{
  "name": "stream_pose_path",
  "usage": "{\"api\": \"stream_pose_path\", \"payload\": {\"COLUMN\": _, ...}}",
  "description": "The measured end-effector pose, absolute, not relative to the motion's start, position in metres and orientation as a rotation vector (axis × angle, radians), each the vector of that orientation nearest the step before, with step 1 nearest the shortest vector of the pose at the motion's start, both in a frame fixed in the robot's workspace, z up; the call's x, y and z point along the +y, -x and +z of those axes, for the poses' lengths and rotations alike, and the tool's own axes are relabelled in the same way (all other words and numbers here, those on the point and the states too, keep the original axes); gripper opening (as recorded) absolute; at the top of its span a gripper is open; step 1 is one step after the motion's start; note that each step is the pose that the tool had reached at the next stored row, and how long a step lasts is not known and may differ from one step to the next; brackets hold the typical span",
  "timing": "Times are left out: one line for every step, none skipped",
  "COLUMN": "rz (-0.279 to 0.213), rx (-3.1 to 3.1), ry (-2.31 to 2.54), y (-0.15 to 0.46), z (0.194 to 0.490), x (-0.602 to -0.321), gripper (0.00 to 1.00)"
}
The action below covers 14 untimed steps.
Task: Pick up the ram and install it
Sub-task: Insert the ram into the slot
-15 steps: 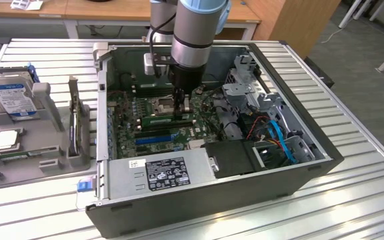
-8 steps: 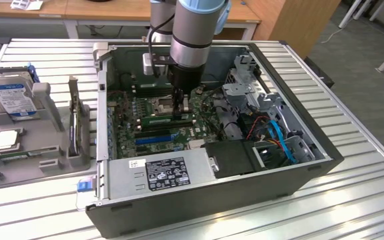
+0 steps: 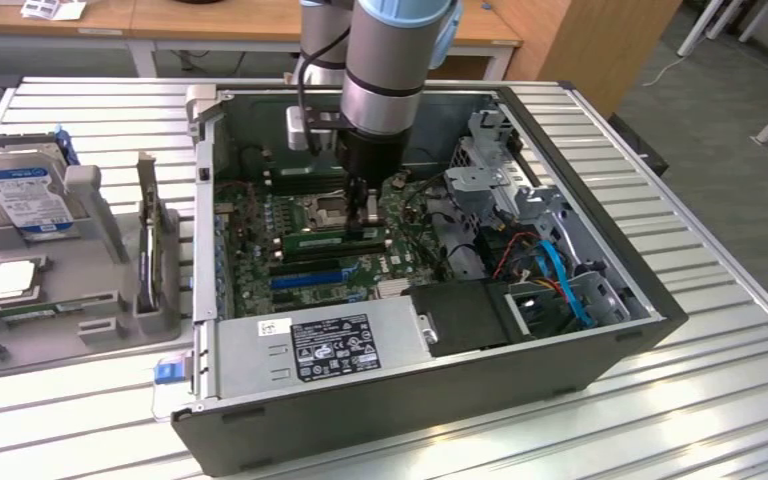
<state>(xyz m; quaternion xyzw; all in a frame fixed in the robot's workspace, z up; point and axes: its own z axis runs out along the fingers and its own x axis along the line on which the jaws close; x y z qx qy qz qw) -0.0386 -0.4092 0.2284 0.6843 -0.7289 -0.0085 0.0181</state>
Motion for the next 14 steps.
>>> {"api": "stream_pose_path", "payload": {"rz": -0.026, "rx": -2.264, "ry": -2.125, "y": 0.0384, "z": 0.2284, "x": -0.4092, "gripper": 0.13}}
{"api": "stream_pose_path", "payload": {"rz": -0.026, "rx": -2.264, "ry": -2.125, "y": 0.0383, "z": 0.2284, "x": -0.4092, "gripper": 0.13}}
{"api": "stream_pose_path", "payload": {"rz": -0.026, "rx": -2.264, "ry": -2.125, "y": 0.0381, "z": 0.2284, "x": -0.4092, "gripper": 0.13}}
{"api": "stream_pose_path", "payload": {"rz": -0.026, "rx": -2.264, "ry": -2.125, "y": 0.038, "z": 0.2284, "x": -0.4092, "gripper": 0.13}}
{"api": "stream_pose_path", "payload": {"rz": -0.027, "rx": -2.264, "ry": -2.125, "y": 0.038, "z": 0.2284, "x": -0.4092, "gripper": 0.13}}
{"api": "stream_pose_path", "payload": {"rz": -0.026, "rx": -2.264, "ry": -2.125, "y": 0.038, "z": 0.2283, "x": -0.4092, "gripper": 0.13}}
{"api": "stream_pose_path", "payload": {"rz": -0.026, "rx": -2.264, "ry": -2.125, "y": 0.0379, "z": 0.228, "x": -0.4091, "gripper": 0.13}}
{"api": "stream_pose_path", "payload": {"rz": -0.026, "rx": -2.264, "ry": -2.125, "y": 0.0379, "z": 0.2275, "x": -0.4091, "gripper": 0.13}}
{"api": "stream_pose_path", "payload": {"rz": -0.026, "rx": -2.264, "ry": -2.125, "y": 0.0379, "z": 0.2271, "x": -0.4091, "gripper": 0.13}}
{"api": "stream_pose_path", "payload": {"rz": -0.025, "rx": -2.263, "ry": -2.125, "y": 0.0379, "z": 0.2268, "x": -0.4092, "gripper": 0.13}}
{"api": "stream_pose_path", "payload": {"rz": -0.025, "rx": -2.263, "ry": -2.125, "y": 0.0379, "z": 0.2265, "x": -0.4092, "gripper": 0.13}}
{"api": "stream_pose_path", "payload": {"rz": -0.025, "rx": -2.263, "ry": -2.125, "y": 0.0379, "z": 0.2264, "x": -0.4092, "gripper": 0.13}}
{"api": "stream_pose_path", "payload": {"rz": -0.025, "rx": -2.263, "ry": -2.125, "y": 0.0379, "z": 0.2263, "x": -0.4092, "gripper": 0.13}}
{"api": "stream_pose_path", "payload": {"rz": -0.025, "rx": -2.263, "ry": -2.125, "y": 0.0379, "z": 0.2263, "x": -0.4092, "gripper": 0.13}}
